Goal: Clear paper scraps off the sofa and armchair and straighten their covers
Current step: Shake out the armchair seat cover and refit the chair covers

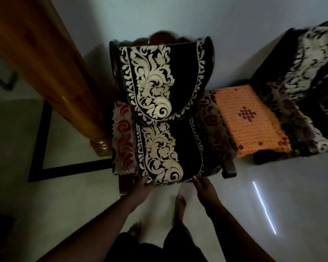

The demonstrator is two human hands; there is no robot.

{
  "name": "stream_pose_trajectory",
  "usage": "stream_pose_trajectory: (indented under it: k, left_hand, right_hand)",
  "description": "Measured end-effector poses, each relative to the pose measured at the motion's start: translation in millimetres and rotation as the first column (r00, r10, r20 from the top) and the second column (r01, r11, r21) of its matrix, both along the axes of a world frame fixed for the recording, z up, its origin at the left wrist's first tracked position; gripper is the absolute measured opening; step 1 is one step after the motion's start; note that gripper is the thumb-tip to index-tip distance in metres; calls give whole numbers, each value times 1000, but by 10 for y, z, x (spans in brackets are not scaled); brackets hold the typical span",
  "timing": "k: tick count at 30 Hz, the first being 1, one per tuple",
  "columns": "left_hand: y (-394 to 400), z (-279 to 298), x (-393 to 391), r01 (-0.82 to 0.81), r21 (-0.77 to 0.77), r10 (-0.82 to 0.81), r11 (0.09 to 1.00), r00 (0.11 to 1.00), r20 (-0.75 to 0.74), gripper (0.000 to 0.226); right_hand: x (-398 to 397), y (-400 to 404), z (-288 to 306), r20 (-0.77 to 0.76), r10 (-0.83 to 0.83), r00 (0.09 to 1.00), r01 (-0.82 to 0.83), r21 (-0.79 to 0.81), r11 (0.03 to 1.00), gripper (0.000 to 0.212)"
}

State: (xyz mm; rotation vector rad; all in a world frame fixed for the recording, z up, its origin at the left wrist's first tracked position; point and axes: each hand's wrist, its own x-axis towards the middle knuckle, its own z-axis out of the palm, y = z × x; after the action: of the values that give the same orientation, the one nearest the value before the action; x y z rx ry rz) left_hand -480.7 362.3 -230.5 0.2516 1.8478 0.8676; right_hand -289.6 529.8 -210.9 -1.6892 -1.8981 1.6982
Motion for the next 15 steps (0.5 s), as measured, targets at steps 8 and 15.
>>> stream_pose_trajectory:
  k: [8,15]
  left_hand:
    - [705,-1056,-84,-125,-116,116,985,990,-84,98]
    - [1028,-2209,-386,-93,-263,60,960,990,-129,81]
  right_hand:
    - [-228,1222,-1198,155,151,976,-135,-108,985,33]
    - [-442,1928,-2395,316,258,913,-244,-83,966,49]
